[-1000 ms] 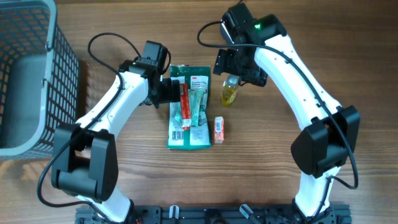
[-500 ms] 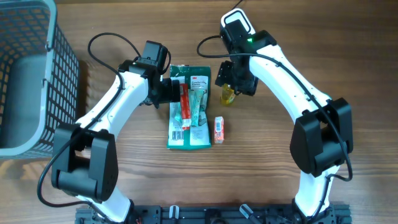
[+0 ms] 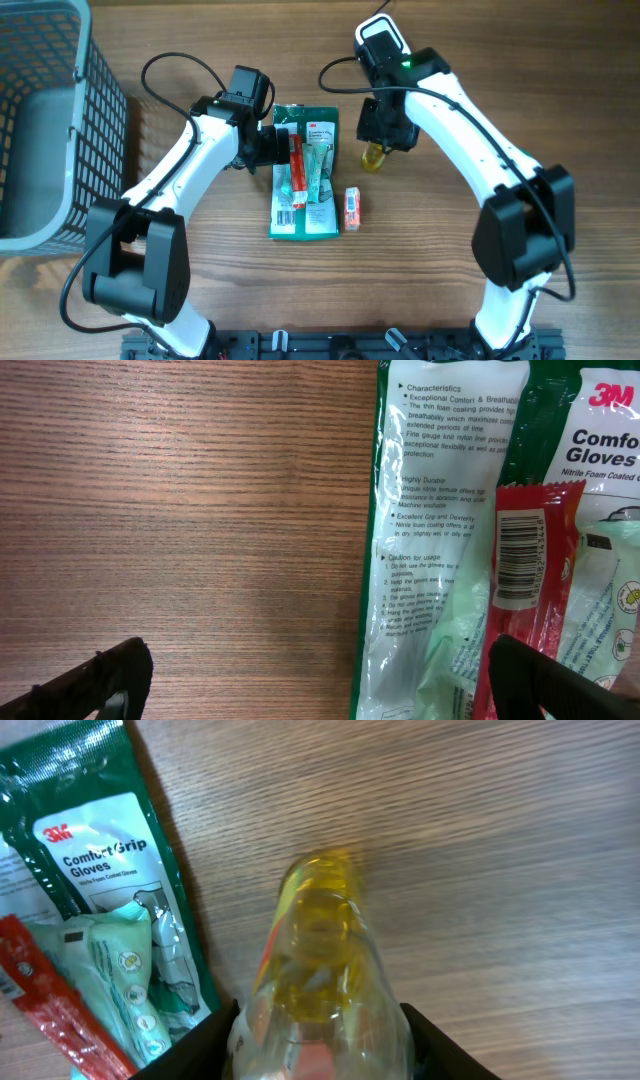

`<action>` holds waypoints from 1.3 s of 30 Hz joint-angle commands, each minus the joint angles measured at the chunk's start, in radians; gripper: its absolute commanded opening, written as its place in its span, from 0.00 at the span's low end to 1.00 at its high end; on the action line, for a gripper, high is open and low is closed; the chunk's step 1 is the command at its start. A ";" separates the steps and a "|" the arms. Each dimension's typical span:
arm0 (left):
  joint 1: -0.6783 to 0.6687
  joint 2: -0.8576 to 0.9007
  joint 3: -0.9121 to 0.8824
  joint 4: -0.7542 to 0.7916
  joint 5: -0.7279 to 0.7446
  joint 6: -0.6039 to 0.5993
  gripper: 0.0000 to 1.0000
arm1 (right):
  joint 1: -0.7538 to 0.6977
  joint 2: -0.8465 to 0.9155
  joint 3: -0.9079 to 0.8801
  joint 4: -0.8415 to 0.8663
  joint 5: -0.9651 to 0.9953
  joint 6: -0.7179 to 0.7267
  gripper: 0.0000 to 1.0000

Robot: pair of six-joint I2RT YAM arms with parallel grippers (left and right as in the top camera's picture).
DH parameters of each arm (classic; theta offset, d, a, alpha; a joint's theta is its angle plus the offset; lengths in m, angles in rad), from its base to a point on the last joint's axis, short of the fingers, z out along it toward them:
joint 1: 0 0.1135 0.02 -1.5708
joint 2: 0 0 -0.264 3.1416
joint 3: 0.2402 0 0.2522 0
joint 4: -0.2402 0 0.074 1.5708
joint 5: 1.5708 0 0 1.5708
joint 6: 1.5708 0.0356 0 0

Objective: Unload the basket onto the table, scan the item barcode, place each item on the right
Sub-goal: 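Lower the right gripper and close it around the yellow oil bottle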

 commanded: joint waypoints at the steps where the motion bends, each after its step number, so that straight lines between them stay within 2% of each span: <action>1: -0.003 -0.016 -0.005 0.000 -0.006 -0.002 1.00 | 0.002 -0.113 -0.004 -0.027 0.076 -0.055 0.45; 7: -0.004 -0.016 -0.005 0.000 -0.006 -0.002 1.00 | 0.002 -0.130 -0.007 -0.060 0.077 -0.087 0.39; 10: -0.003 -0.016 -0.005 0.000 -0.006 -0.002 1.00 | 0.002 -0.130 -0.008 -0.082 0.076 -0.159 0.40; 19: -0.003 -0.016 -0.005 0.000 -0.006 -0.002 1.00 | 0.002 -0.130 -0.029 -0.133 0.118 -0.168 0.43; 26: -0.003 -0.016 -0.005 0.000 -0.006 -0.002 1.00 | 0.002 -0.130 -0.103 -0.112 0.119 -0.176 0.43; 31: -0.003 -0.016 -0.005 0.000 -0.006 -0.002 1.00 | 0.002 -0.130 -0.181 -0.029 0.129 -0.194 0.43; 39: -0.003 -0.016 -0.005 0.000 -0.006 -0.002 1.00 | 0.002 -0.130 -0.193 0.006 0.134 -0.217 0.44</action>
